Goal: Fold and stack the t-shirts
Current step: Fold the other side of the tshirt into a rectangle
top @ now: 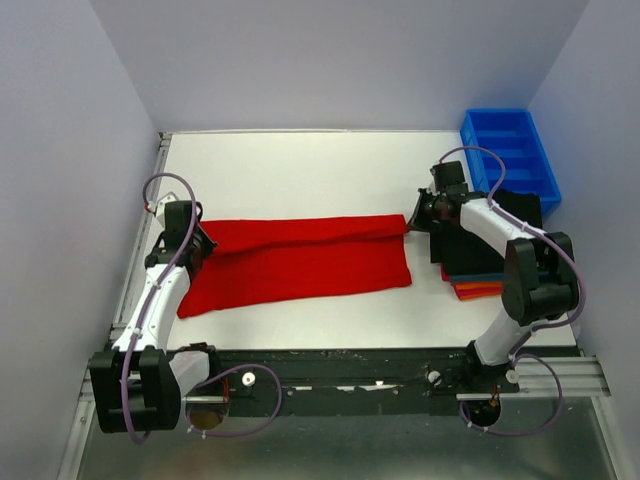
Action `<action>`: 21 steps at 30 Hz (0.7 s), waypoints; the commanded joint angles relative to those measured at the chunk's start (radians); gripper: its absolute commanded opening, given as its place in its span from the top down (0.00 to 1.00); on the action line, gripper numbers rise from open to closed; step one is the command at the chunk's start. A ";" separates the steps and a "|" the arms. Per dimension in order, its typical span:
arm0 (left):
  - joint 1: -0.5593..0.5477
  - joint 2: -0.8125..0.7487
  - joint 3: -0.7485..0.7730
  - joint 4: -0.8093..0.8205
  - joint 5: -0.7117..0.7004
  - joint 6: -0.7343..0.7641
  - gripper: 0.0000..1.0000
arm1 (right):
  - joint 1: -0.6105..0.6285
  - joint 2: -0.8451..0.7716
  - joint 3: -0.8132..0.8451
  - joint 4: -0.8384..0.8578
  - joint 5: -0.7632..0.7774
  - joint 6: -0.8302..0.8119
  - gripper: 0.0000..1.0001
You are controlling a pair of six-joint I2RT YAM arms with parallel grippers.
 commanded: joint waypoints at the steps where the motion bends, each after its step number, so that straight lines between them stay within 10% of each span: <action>1: -0.004 -0.064 -0.085 0.007 -0.027 -0.050 1.00 | -0.006 0.018 -0.022 0.043 -0.013 0.016 0.79; 7: -0.004 -0.087 -0.168 0.048 0.028 -0.071 0.96 | -0.006 -0.060 -0.070 0.101 -0.011 0.023 0.29; 14: -0.005 -0.238 -0.208 -0.030 0.004 -0.140 0.44 | 0.047 -0.079 -0.048 0.153 -0.141 0.008 0.28; 21: -0.005 -0.274 -0.084 -0.091 0.002 -0.104 0.36 | 0.274 0.019 0.033 0.217 -0.236 0.045 0.29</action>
